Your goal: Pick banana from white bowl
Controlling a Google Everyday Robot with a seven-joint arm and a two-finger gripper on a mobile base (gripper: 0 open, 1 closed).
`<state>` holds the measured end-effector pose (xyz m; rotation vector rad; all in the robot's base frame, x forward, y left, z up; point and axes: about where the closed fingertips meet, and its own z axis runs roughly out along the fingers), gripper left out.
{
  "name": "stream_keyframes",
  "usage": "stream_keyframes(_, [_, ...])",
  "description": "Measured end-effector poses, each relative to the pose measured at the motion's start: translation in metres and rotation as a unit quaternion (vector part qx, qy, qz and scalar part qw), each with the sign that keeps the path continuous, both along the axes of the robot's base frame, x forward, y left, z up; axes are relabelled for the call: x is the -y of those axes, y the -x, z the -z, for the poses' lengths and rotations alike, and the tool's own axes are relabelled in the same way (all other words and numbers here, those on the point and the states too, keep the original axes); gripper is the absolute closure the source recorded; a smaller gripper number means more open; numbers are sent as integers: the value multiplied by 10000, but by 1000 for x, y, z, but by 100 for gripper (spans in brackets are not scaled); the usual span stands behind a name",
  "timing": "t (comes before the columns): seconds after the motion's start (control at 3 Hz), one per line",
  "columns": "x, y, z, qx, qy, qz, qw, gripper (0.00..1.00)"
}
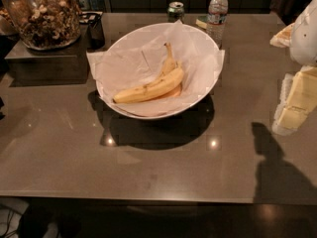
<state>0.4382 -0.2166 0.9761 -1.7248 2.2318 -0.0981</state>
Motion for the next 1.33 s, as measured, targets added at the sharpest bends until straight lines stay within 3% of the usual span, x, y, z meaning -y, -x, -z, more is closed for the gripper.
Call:
stream_keyframes(0.33, [-1, -1, -1, 21, -13, -16, 10000, 0])
stream_keyframes(0.67, [-20, -10, 6, -14, -208, -299, 9993, 0])
stream_keyframes(1.33, [-71, -44, 28, -178, -646, -968, 9930, 0])
